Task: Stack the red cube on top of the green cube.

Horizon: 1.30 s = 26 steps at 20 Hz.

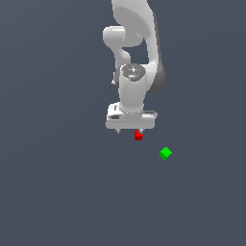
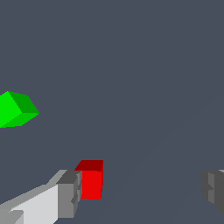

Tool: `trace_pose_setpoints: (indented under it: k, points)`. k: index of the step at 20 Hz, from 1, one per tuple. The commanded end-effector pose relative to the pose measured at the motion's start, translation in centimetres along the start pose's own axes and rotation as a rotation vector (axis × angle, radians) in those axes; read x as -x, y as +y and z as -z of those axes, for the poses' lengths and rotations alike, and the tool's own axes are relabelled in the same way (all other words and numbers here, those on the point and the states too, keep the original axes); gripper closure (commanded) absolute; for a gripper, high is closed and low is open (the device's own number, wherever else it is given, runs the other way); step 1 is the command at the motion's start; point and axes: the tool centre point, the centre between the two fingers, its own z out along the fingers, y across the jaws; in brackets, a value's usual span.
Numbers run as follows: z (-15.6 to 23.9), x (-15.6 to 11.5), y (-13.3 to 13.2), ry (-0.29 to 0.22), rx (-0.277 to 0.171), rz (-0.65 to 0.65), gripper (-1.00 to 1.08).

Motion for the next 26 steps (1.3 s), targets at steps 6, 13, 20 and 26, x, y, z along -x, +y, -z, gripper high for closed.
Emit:
trace_pose_setpoints:
  k: [6,13,20,26]
  points:
    - [-4.3,4.1,-3.7,-0.024,0.002,-0.008,-0.92]
    - [-6.4,5.8,-5.5,-0.034,0.004,-0.012,-0.92]
    - [-6.9,5.8,-5.5,-0.035,0.004,-0.011,-0.92]
    - [-9.4,6.0,-5.5,-0.035,0.004,-0.012,-0.92]
